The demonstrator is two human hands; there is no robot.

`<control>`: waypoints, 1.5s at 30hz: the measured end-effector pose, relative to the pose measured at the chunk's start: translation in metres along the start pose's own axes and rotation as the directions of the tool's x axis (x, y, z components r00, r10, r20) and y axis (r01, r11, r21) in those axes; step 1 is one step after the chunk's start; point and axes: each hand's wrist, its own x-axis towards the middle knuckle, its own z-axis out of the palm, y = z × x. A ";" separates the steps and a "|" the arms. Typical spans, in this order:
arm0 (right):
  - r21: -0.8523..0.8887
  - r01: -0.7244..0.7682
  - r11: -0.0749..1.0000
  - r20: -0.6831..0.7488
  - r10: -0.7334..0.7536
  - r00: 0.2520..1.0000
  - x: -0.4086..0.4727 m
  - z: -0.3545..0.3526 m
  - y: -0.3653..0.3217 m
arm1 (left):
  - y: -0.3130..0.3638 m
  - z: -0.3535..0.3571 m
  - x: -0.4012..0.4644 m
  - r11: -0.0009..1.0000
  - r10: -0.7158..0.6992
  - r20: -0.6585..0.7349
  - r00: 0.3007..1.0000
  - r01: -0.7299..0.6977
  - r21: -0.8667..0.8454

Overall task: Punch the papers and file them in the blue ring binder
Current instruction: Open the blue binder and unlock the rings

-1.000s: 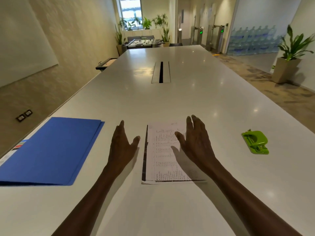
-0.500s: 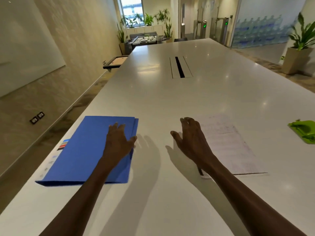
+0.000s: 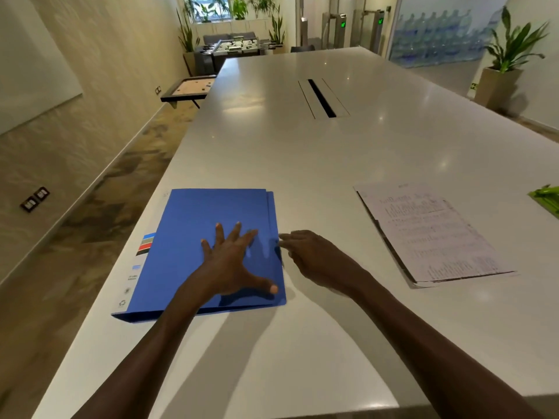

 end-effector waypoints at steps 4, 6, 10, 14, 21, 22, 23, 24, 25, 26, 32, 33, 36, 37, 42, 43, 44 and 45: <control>-0.130 0.042 0.991 0.072 -0.033 0.997 0.004 0.007 -0.005 | -0.010 0.002 -0.012 0.993 0.067 0.056 0.996 -0.073 0.097; -0.169 0.031 0.985 0.099 -0.014 0.995 0.008 0.006 -0.005 | -0.013 -0.001 -0.016 0.984 0.101 0.060 0.993 -0.109 0.140; -0.180 0.012 0.984 0.127 0.011 0.992 0.019 0.004 -0.002 | -0.015 -0.009 -0.023 0.951 0.214 0.014 0.977 -0.212 0.224; -0.130 0.006 0.991 0.208 0.021 0.978 0.025 -0.004 0.004 | -0.014 -0.012 -0.029 0.944 0.261 -0.105 0.960 -0.231 0.234; -0.032 -0.004 0.999 0.263 0.012 0.965 0.028 -0.014 0.013 | -0.010 -0.006 -0.037 0.937 0.206 -0.040 0.978 -0.186 0.297; -0.028 0.003 1.000 0.262 0.005 0.965 0.028 -0.014 0.014 | -0.009 -0.007 -0.038 0.931 0.204 -0.052 0.978 -0.178 0.317; -0.024 0.010 1.000 0.255 -0.003 0.967 0.028 -0.014 0.014 | -0.007 -0.007 -0.039 0.925 0.209 -0.059 0.976 -0.178 0.336; -0.023 0.019 1.000 0.245 -0.013 0.969 0.028 -0.014 0.014 | -0.005 -0.008 -0.040 0.919 0.216 -0.062 0.974 -0.181 0.349; -0.022 0.029 0.999 0.234 -0.024 0.972 0.028 -0.013 0.015 | -0.003 -0.007 -0.042 0.916 0.222 -0.065 0.973 -0.185 0.356; -0.016 0.040 0.999 0.224 -0.035 0.974 0.028 -0.013 0.016 | -0.001 -0.007 -0.044 0.914 0.226 -0.073 0.971 -0.186 0.360; -0.014 0.108 0.994 0.265 -0.101 0.959 0.029 -0.020 0.020 | -0.001 -0.006 -0.061 0.922 0.243 -0.172 0.955 -0.172 0.347; -0.015 0.114 0.993 0.272 -0.106 0.956 0.030 -0.021 0.020 | 0.000 -0.006 -0.064 0.923 0.265 -0.207 0.942 -0.186 0.337; -0.030 0.113 0.993 0.299 -0.099 0.949 0.032 -0.023 0.017 | 0.004 -0.012 -0.076 0.933 0.318 -0.353 0.880 -0.223 0.283; -0.038 0.105 0.994 0.306 -0.089 0.948 0.032 -0.023 0.016 | 0.006 -0.015 -0.079 0.937 0.325 -0.406 0.854 -0.233 0.258; -0.041 0.111 0.993 0.268 -0.096 0.958 0.035 -0.022 0.011 | 0.012 -0.035 -0.095 0.941 0.323 -0.681 0.658 -0.301 0.155; -0.046 0.120 0.992 0.248 -0.105 0.963 0.035 -0.022 0.010 | 0.012 -0.040 -0.098 0.940 0.310 -0.729 0.610 -0.311 0.140; -0.056 0.116 0.992 0.229 -0.100 0.968 0.035 -0.021 0.009 | 0.010 -0.045 -0.101 0.939 0.297 -0.770 0.564 -0.317 0.130; -0.073 0.108 0.991 0.209 -0.091 0.974 0.036 -0.019 0.008 | 0.006 -0.050 -0.105 0.940 0.282 -0.805 0.522 -0.318 0.124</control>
